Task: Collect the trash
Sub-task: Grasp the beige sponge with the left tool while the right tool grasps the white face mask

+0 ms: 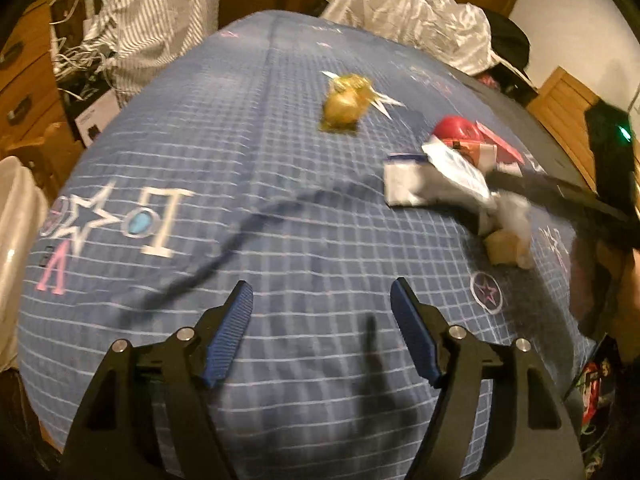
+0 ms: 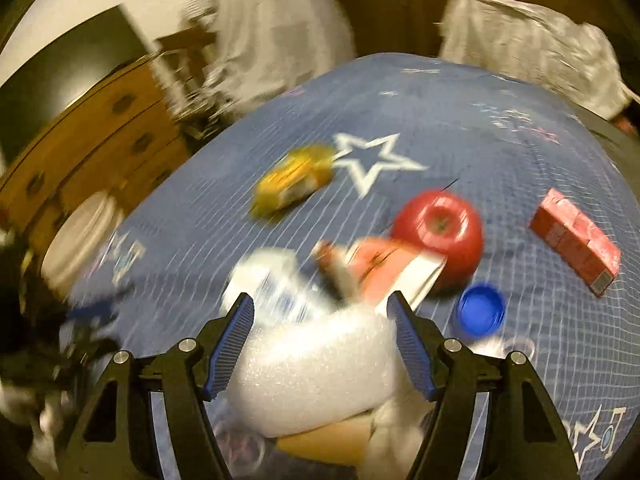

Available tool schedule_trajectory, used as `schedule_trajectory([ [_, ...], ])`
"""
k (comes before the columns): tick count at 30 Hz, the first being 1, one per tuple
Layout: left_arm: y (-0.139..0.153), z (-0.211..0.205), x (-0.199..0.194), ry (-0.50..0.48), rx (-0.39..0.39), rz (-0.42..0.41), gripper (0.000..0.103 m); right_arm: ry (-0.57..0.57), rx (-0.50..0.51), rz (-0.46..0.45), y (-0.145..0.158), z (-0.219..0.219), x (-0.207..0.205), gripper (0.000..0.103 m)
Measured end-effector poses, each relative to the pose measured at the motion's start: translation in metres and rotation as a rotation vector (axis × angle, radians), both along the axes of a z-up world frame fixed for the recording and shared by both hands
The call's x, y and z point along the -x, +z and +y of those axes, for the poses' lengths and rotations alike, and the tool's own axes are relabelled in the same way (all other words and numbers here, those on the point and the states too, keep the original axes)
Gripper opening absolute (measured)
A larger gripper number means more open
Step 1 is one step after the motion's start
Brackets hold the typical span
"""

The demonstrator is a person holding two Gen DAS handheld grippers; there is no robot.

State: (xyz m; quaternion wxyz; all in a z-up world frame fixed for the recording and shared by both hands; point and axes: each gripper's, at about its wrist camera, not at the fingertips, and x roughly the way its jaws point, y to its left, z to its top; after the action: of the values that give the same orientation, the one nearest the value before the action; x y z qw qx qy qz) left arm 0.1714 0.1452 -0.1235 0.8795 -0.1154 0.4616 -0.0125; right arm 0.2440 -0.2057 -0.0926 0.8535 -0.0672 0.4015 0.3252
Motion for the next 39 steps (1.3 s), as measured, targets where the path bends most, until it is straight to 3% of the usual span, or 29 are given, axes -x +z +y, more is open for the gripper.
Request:
schedule_trajectory([
  [4,-0.009,-0.018,-0.003,-0.042,-0.005,0.022,0.072,0.037,0.050,-0.065,0.002,-0.030,0.043,0.070],
  [8,-0.012,-0.037,-0.006,-0.079,-0.028,0.020,0.078,-0.054,0.082,-0.087,-0.003,-0.088,0.067,0.071],
  [10,-0.012,-0.048,-0.010,-0.100,-0.044,0.018,0.081,-0.107,0.036,-0.076,-0.004,-0.125,0.073,0.077],
  [15,-0.013,-0.074,-0.019,-0.152,-0.069,0.011,0.081,-0.232,-0.001,-0.063,-0.012,-0.182,0.083,0.077],
  [20,-0.012,-0.112,-0.025,-0.279,-0.094,-0.004,0.081,-0.250,-0.090,0.010,-0.031,-0.197,0.094,0.077],
  [26,-0.009,-0.147,-0.038,-0.403,-0.085,-0.033,0.080,-0.232,-0.172,0.052,-0.042,-0.182,0.104,0.077],
  [35,-0.022,-0.183,-0.064,-0.444,-0.072,-0.026,0.056,-0.226,-0.227,0.067,-0.031,-0.178,0.071,0.076],
  [37,-0.022,-0.183,-0.067,-0.439,-0.071,-0.025,0.044,-0.228,-0.211,0.083,-0.032,-0.175,0.054,0.063],
  [39,-0.023,-0.183,-0.069,-0.437,-0.068,-0.022,0.041,-0.233,-0.173,0.112,-0.035,-0.168,0.029,0.057],
])
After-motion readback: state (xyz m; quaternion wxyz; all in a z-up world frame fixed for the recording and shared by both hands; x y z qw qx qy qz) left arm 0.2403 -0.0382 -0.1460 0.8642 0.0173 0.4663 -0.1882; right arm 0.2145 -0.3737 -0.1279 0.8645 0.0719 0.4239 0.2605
